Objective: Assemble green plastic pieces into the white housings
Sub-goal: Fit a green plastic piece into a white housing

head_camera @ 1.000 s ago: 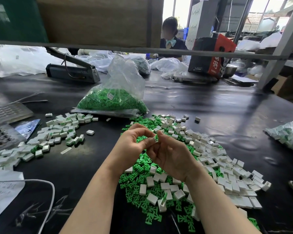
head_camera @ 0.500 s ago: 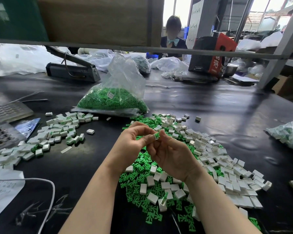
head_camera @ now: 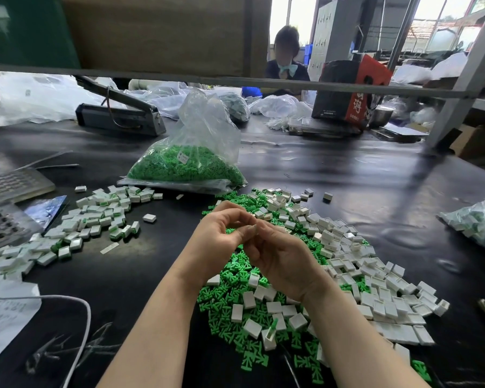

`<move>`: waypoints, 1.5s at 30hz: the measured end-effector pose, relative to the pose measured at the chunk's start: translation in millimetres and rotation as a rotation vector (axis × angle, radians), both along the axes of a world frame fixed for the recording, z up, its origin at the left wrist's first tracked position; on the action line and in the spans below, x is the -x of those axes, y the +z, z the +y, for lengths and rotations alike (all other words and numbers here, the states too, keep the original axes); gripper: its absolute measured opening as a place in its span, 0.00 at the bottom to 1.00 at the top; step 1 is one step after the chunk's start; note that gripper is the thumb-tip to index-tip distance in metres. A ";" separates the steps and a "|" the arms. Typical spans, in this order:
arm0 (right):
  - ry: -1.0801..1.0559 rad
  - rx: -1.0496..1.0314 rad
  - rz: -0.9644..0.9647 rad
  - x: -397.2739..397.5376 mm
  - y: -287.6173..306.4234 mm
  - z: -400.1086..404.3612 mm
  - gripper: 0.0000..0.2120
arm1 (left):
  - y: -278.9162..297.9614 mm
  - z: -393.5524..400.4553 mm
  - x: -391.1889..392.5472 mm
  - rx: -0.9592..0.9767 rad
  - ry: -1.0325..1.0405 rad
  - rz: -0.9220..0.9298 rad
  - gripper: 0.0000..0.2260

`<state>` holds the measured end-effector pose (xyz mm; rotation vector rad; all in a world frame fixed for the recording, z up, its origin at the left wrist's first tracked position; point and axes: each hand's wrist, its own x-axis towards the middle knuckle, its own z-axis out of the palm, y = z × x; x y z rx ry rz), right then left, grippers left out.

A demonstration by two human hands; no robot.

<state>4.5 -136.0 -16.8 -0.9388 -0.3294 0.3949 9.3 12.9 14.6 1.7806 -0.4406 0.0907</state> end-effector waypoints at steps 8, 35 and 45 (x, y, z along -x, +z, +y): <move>0.057 -0.009 0.027 -0.1 5.3 -1.2 0.19 | -2.6 1.4 -2.3 0.143 -0.049 0.089 0.03; -0.569 0.809 -0.403 -4.5 9.2 -4.6 0.05 | -9.0 0.2 -1.1 -0.107 0.137 0.054 0.01; -0.849 1.288 -0.346 -12.3 5.4 -37.6 0.04 | -19.9 38.1 -22.0 0.681 0.574 0.618 0.03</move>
